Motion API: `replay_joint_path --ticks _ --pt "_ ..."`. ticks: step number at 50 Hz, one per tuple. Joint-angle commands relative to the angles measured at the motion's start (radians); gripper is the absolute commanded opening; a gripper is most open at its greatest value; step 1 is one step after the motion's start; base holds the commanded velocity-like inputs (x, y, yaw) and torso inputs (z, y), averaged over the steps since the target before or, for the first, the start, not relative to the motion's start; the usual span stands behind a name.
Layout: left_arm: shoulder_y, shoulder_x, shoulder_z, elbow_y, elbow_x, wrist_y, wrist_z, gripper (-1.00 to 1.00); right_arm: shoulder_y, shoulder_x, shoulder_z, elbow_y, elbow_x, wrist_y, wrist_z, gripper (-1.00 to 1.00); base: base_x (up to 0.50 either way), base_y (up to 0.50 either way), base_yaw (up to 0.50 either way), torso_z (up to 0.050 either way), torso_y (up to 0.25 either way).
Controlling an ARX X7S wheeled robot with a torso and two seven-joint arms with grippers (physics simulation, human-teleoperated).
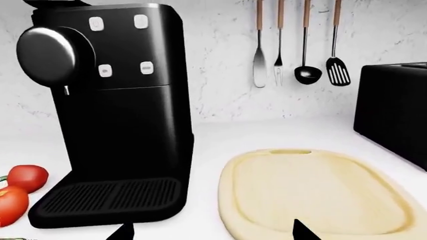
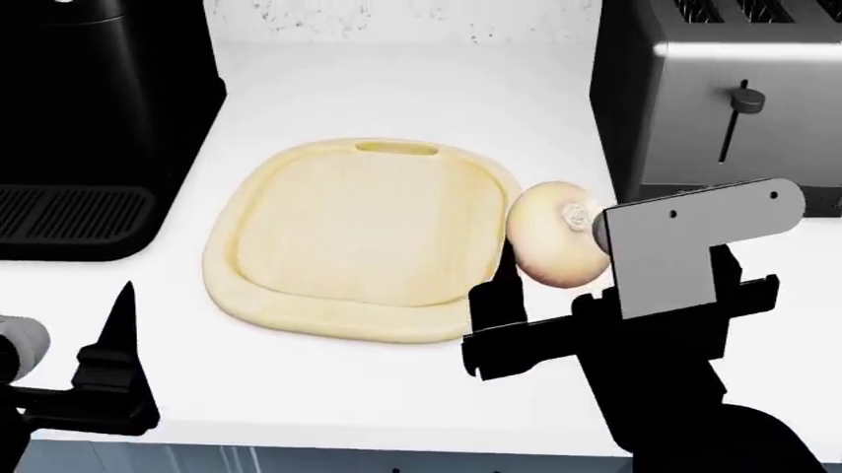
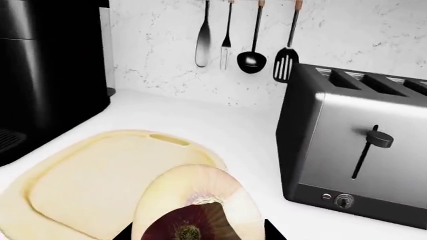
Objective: Place the avocado, onion, tomato and bell pepper on the cutting board.
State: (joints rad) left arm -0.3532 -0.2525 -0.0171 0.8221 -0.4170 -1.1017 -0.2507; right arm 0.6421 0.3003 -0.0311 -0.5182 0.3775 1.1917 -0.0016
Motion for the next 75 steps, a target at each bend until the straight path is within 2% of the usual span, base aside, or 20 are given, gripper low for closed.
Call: replay_joint_path --ticks 1,6,28,32,35,41,45,53,60,71,72,74,75 --pt "0.018 0.005 0.002 -0.009 -0.004 0.023 0.018 1.0 0.01 -0.018 -0.014 -0.009 -0.023 0.026 -0.03 -1.0 0.2 0.01 0.0 0.0 0.0" --pt "0.017 0.001 -0.034 0.015 -0.021 0.004 0.013 1.0 0.017 -0.025 -0.022 -0.025 -0.013 0.045 -0.028 -1.0 0.2 0.01 0.0 0.0 0.0" --pt "0.029 -0.011 -0.035 0.025 -0.033 0.016 0.005 1.0 0.001 -0.033 -0.08 0.048 -0.03 -0.007 -0.019 -1.0 0.24 0.08 0.0 0.0 0.0" --pt "0.028 -0.01 -0.027 0.038 -0.04 0.008 0.002 1.0 0.025 -0.036 -0.083 0.119 -0.042 -0.032 -0.019 -1.0 0.2 0.05 0.0 0.0 0.0" --pt "0.04 -0.013 -0.016 0.013 -0.029 0.033 0.006 1.0 0.064 -0.058 -0.091 0.195 -0.032 0.016 -0.021 -1.0 0.0 0.0 0.0 0.0 0.0" --pt "0.041 -0.012 -0.002 0.015 -0.028 0.036 -0.001 1.0 0.243 -0.09 -0.159 0.375 -0.042 0.023 -0.052 -1.0 0.0 0.0 0.0 0.0 0.0" --pt "0.044 -0.013 -0.01 0.018 -0.036 0.035 0.0 1.0 0.356 -0.123 -0.197 0.6 -0.066 -0.051 -0.083 -1.0 0.0 0.0 0.0 0.0 0.0" --pt "0.04 -0.014 -0.012 0.02 -0.046 0.031 -0.001 1.0 0.425 -0.164 -0.289 0.817 -0.117 -0.16 -0.101 -1.0 0.0 0.0 0.0 0.0 0.0" --pt "0.037 -0.017 -0.023 0.032 -0.059 0.019 -0.006 1.0 0.402 -0.173 -0.31 0.884 -0.123 -0.196 -0.104 -1.0 0.0 0.0 0.0 0.0 0.0" --pt "0.036 -0.023 -0.022 0.032 -0.067 0.018 -0.008 1.0 0.368 -0.154 -0.315 0.824 -0.11 -0.171 -0.097 -1.0 0.0 0.0 0.0 0.0 0.0" --pt "0.036 -0.024 -0.022 0.032 -0.069 0.017 -0.009 1.0 0.367 -0.153 -0.314 0.821 -0.109 -0.169 -0.096 1.0 0.0 0.0 0.0 0.0 0.0" --pt "0.039 -0.026 -0.026 0.033 -0.071 0.019 -0.008 1.0 0.365 -0.152 -0.312 0.802 -0.108 -0.163 -0.089 1.0 0.0 0.0 0.0 0.0 0.0" --pt "0.037 -0.025 -0.004 0.025 -0.059 0.027 -0.013 1.0 0.358 -0.143 -0.264 0.677 -0.088 -0.113 -0.058 1.0 0.0 0.0 0.0 0.0 0.0"
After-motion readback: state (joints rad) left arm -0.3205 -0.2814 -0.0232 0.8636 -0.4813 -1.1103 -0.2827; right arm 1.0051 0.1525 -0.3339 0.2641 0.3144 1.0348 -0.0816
